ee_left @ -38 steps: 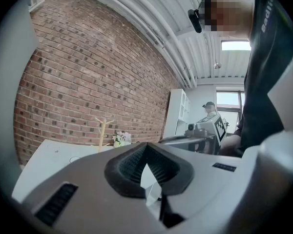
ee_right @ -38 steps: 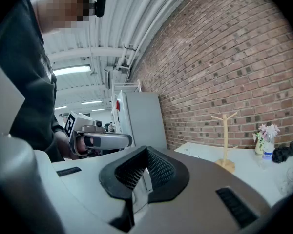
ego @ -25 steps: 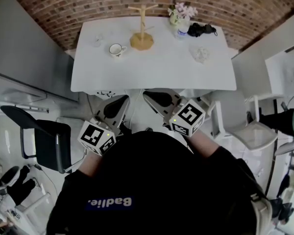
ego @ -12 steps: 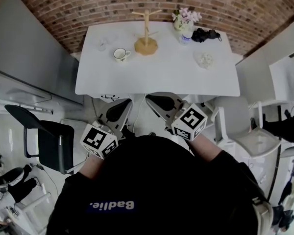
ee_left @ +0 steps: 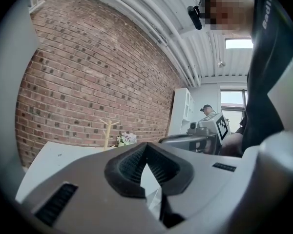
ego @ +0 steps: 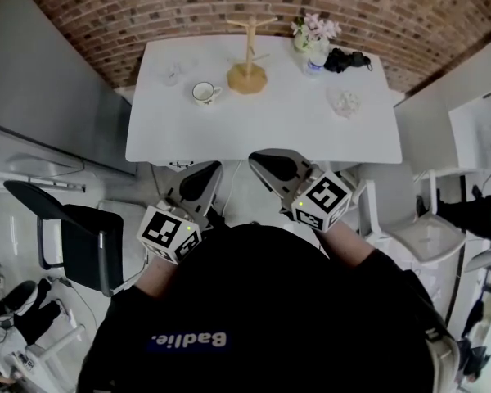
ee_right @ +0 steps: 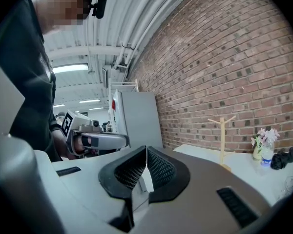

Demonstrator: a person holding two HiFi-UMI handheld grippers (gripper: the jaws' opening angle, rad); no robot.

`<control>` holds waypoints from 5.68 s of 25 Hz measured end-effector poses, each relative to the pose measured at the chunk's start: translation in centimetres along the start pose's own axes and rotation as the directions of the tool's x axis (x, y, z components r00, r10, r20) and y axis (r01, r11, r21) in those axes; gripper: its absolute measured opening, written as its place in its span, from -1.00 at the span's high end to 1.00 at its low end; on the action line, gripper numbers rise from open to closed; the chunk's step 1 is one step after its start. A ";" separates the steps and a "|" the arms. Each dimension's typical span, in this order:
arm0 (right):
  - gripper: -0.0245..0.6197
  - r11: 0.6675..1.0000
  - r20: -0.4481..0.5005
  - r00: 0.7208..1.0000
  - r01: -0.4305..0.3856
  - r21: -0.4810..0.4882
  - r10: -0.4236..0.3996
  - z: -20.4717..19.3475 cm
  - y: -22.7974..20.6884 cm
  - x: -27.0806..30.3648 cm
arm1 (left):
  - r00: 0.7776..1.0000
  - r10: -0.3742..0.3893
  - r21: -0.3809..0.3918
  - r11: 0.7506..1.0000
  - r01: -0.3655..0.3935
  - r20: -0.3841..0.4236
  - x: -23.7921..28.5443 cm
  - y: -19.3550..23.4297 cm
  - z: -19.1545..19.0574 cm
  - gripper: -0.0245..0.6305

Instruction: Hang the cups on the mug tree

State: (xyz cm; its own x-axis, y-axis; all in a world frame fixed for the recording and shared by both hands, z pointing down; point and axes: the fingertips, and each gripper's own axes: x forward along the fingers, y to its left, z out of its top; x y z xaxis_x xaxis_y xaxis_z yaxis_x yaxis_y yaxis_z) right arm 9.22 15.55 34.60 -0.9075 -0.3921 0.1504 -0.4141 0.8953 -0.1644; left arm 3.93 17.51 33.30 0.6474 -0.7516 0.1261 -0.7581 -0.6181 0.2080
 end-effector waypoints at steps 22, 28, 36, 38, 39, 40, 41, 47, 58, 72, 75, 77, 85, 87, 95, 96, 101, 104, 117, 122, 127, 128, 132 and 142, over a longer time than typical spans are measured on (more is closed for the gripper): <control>0.82 0.993 -0.124 0.986 0.110 -0.030 -0.113 2.5 -6.6 18.2 | 0.993 -0.115 -0.034 0.993 0.115 -0.017 1.7 19.0 3.6 0.92; 0.82 0.983 -0.154 0.971 0.176 -0.046 -0.181 1.6 -8.6 21.6 | 0.988 -0.156 -0.030 0.987 0.156 0.003 2.0 22.5 2.9 0.92; 0.82 0.971 -0.253 0.940 0.203 -0.124 -0.229 -0.9 -11.2 23.6 | 0.984 -0.176 -0.044 0.983 0.176 -0.004 3.3 24.7 2.4 0.92; 0.82 0.970 -0.293 0.928 0.197 -0.142 -0.232 -2.2 -12.0 24.0 | 0.986 -0.167 -0.045 0.985 0.167 -0.001 3.4 25.3 2.4 0.92; 0.82 0.969 -0.312 0.922 0.192 -0.154 -0.231 -2.9 -12.4 24.3 | 0.987 -0.160 -0.046 0.986 0.160 0.002 3.4 25.6 2.3 0.92; 0.82 0.969 -0.331 0.915 0.184 -0.166 -0.230 -3.6 -12.7 24.5 | 0.989 -0.151 -0.047 0.987 0.151 0.002 3.4 25.9 2.2 0.92; 0.82 0.969 -0.351 0.908 0.173 -0.178 -0.227 -4.2 -13.0 24.7 | 0.990 -0.141 -0.049 0.989 0.141 0.001 3.3 26.2 2.1 0.92; 0.58 0.965 -0.484 0.852 0.080 -0.251 -0.197 -8.5 -15.2 26.0 | 0.996 -0.086 -0.056 0.995 0.085 -0.014 2.7 27.7 1.7 0.92; 0.55 0.892 -0.685 0.703 -0.167 -0.421 -0.191 -15.0 -18.8 28.0 | 0.999 0.006 -0.088 0.996 -0.011 -0.051 3.0 29.6 1.0 0.92; 0.51 0.692 -0.850 0.488 -0.544 -0.475 -0.200 -21.7 -20.4 29.8 | 0.992 0.109 -0.113 0.987 -0.116 -0.065 2.6 30.9 -0.6 0.92; 0.51 0.657 -0.873 0.442 -0.598 -0.458 -0.206 -22.5 -20.5 30.1 | 0.989 0.135 -0.128 0.982 -0.141 -0.055 2.1 31.3 -0.6 0.92; 0.51 0.634 -0.883 0.420 -0.630 -0.449 -0.209 -22.9 -20.4 30.4 | 0.987 0.151 -0.130 0.979 -0.156 -0.047 1.7 31.7 -0.7 0.92; 0.60 0.613 -0.909 0.355 -0.675 -0.410 -0.218 -23.8 -20.7 31.0 | 0.984 0.163 -0.156 0.973 -0.172 -0.073 1.1 31.9 -0.8 0.92; 0.65 0.620 -0.915 0.346 -0.678 -0.396 -0.206 -23.8 -20.6 30.9 | 0.984 0.167 -0.146 0.974 -0.174 -0.056 1.3 32.1 -0.9 0.92; 0.69 0.719 -0.881 0.458 -0.571 -0.396 -0.122 -21.9 -20.9 30.1 | 0.987 0.128 -0.121 0.983 -0.139 -0.098 3.7 32.5 -2.8 0.92; 0.69 0.740 -0.870 0.481 -0.546 -0.392 -0.106 -21.5 -20.8 29.9 | 0.987 0.117 -0.118 0.985 -0.130 -0.110 4.2 32.6 -3.3 0.91; 0.69 0.830 -0.801 0.598 -0.434 -0.350 -0.026 -17.3 -19.9 29.3 | 0.989 0.045 -0.083 0.995 -0.057 -0.139 6.8 32.3 -4.4 0.83; 0.70 0.856 -0.760 0.650 -0.403 -0.325 0.018 -14.1 -19.1 28.9 | 0.988 0.002 -0.071 0.997 -0.013 -0.152 8.4 32.3 -5.2 0.71; 0.72 0.828 -0.589 0.776 -0.471 -0.304 0.226 -2.2 -14.3 27.7 | 0.955 -0.141 0.030 0.988 0.154 -0.261 13.7 31.7 -8.7 0.10; 0.72 0.812 -0.509 0.788 -0.524 -0.257 0.348 -1.3 -12.9 27.0 | 0.948 -0.234 0.084 0.963 0.256 -0.215 15.1 30.5 -7.4 0.08; 0.72 0.834 -0.431 0.813 -0.511 -0.208 0.391 -2.1 -14.2 26.5 | 0.924 -0.294 0.129 0.935 0.331 -0.244 15.8 29.6 -7.9 0.20; 0.72 0.840 -0.417 0.821 -0.503 -0.205 0.390 -2.4 -14.6 26.4 | 0.921 -0.289 0.132 0.934 0.331 -0.261 16.0 29.7 -8.2 0.20; 0.66 0.890 -0.332 0.878 -0.418 -0.181 0.345 -3.6 -17.2 26.7 | 0.918 -0.231 0.156 0.943 0.292 -0.324 16.8 31.0 -9.2 0.22; 0.55 0.953 0.016 0.965 -0.261 0.152 0.262 -5.7 -22.9 27.4 | 0.850 -0.182 0.172 0.938 0.301 -0.494 19.8 33.6 -10.6 0.23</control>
State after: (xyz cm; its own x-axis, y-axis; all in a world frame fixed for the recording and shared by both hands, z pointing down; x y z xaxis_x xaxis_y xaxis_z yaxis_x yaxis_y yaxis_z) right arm -5.78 -14.54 48.07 -0.9853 -0.1474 0.0869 -0.1686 0.9237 -0.3441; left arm -7.89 -15.74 53.09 0.7272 -0.4126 0.5486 -0.5296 -0.8456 0.0661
